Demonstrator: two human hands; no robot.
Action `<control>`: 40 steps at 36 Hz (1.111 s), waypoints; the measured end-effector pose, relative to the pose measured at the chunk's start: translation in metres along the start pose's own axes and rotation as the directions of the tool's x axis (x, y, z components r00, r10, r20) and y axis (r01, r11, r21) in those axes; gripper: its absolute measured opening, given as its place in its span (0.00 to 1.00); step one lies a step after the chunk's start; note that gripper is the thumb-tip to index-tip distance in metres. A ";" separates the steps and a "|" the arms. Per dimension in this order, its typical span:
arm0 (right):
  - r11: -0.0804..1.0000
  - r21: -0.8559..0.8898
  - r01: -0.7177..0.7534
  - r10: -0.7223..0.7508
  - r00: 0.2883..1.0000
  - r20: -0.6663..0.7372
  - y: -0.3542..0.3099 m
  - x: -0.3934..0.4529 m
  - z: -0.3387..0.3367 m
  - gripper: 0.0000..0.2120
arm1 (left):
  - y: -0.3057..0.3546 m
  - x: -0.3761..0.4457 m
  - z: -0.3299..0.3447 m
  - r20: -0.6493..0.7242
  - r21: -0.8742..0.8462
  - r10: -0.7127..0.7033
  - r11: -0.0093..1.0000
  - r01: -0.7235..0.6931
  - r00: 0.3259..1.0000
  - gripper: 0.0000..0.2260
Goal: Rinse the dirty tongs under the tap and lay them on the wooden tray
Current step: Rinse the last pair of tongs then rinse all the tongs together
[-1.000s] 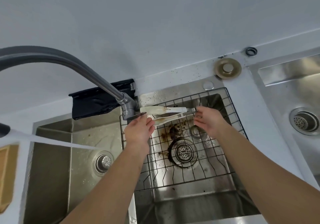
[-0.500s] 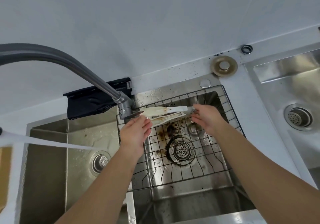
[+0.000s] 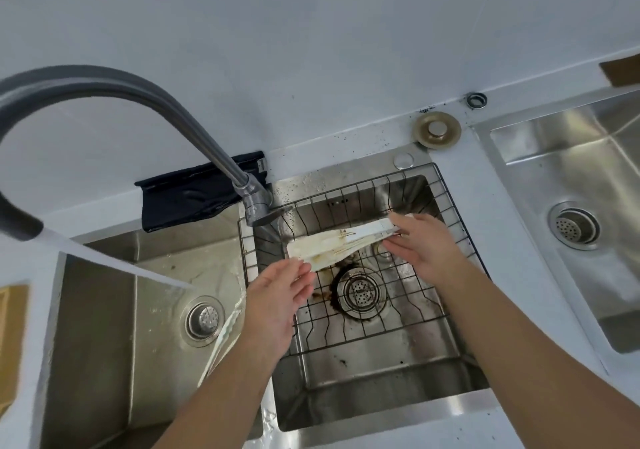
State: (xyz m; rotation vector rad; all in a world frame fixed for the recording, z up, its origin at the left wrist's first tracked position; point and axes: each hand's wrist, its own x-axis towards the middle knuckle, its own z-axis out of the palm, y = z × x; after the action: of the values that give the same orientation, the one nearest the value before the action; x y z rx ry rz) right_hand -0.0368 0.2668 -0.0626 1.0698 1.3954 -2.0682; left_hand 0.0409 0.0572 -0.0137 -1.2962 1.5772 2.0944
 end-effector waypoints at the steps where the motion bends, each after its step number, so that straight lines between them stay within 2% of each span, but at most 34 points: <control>1: 1.000 -0.004 0.006 -0.006 1.000 0.015 0.001 -0.004 0.000 0.22 | -0.001 -0.002 -0.004 0.005 -0.004 0.002 1.000 -0.002 1.000 0.04; 7: 1.000 -0.026 0.015 -0.012 0.993 0.119 0.004 -0.030 0.001 0.08 | 0.000 -0.012 -0.031 0.038 -0.011 0.011 1.000 -0.011 0.999 0.05; 15: 0.996 -0.084 0.002 0.015 0.978 0.210 0.019 -0.074 0.012 0.08 | 0.010 -0.019 -0.078 0.115 0.030 0.063 0.997 -0.067 0.991 0.05; 20: 0.991 -0.125 0.054 -0.033 0.986 0.166 0.039 -0.099 0.033 0.09 | 0.024 -0.011 -0.105 0.150 0.067 0.084 0.993 -0.095 0.985 0.05; 29: 0.980 -0.032 0.194 -0.191 0.978 0.083 0.091 -0.136 0.093 0.13 | 0.042 0.002 -0.169 0.138 0.171 0.150 0.970 -0.173 0.979 0.07; 37: 0.982 0.063 0.179 -0.179 0.984 0.001 0.131 -0.158 0.133 0.17 | 0.022 0.002 -0.208 0.201 0.199 0.039 0.977 -0.080 0.979 0.05; 40: 0.980 0.082 0.182 -0.181 0.983 -0.023 0.148 -0.167 0.149 0.17 | 0.016 0.000 -0.212 0.263 0.126 -0.027 0.992 -0.007 0.964 0.05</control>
State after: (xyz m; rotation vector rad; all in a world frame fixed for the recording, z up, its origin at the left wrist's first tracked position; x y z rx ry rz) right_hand 0.1157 0.0594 0.0115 1.0261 1.4746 -2.2702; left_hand 0.1391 -0.1312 -0.0112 -0.9358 1.5527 2.0256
